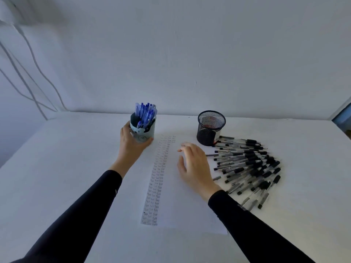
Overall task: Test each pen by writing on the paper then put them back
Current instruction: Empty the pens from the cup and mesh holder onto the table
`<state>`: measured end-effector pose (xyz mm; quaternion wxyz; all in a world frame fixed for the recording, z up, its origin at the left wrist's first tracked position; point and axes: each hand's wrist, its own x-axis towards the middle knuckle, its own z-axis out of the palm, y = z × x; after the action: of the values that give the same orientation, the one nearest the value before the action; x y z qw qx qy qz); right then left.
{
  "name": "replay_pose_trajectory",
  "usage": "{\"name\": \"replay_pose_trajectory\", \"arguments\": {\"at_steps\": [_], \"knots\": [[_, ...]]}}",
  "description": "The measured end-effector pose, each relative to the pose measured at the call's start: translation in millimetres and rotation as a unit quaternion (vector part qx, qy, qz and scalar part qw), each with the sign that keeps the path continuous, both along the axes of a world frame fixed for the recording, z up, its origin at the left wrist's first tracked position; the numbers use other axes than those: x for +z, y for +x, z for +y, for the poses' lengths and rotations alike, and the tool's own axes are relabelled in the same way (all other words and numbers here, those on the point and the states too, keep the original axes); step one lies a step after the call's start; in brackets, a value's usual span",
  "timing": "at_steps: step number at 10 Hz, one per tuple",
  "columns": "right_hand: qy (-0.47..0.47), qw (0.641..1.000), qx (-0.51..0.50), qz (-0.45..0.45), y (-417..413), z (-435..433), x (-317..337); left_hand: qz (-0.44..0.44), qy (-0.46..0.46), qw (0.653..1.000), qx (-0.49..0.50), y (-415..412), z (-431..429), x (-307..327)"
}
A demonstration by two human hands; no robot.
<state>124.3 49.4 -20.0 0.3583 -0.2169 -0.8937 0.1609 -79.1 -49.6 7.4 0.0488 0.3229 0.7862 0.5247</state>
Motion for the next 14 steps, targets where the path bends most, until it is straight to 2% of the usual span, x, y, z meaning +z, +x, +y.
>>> {"name": "replay_pose_trajectory", "arguments": {"at_steps": [1, 2, 3, 4, 5, 8, 11, 14], "knots": [[-0.049, 0.977, 0.014, -0.207, -12.2, -7.0, -2.3, 0.045, -0.014, 0.999, 0.01, -11.0, -27.0, 8.3], [-0.059, 0.946, 0.011, -0.318, -12.4, -6.8, -3.6, 0.092, -0.035, 0.995, 0.023, -23.9, -57.5, 12.9], [-0.061, 0.935, 0.011, -0.351, -11.3, -7.9, 1.1, 0.132, -0.06, 0.989, 0.028, -34.5, -84.7, 11.5], [-0.054, 0.934, 0.01, -0.352, -7.5, -9.0, -1.6, 0.223, -0.089, 0.97, 0.033, -45.2, -103.9, 5.4], [-0.053, 0.938, 0.011, -0.343, -4.1, -11.4, -4.4, 0.332, -0.133, 0.934, 0.021, -54.1, -119.1, -0.7], [-0.065, 0.943, 0.01, -0.327, -2.2, -12.8, -4.2, 0.442, -0.175, 0.879, -0.028, -49.2, -146.5, -5.1], [-0.055, 0.943, 0.006, -0.328, -1.4, -13.4, -5.0, 0.457, -0.218, 0.862, -0.003, -52.2, -156.9, -5.9], [-0.054, 0.942, 0.007, -0.33, -1.3, -13.3, -4.8, 0.512, -0.224, 0.829, 0.021, -58.2, -161.6, -4.6]]}}
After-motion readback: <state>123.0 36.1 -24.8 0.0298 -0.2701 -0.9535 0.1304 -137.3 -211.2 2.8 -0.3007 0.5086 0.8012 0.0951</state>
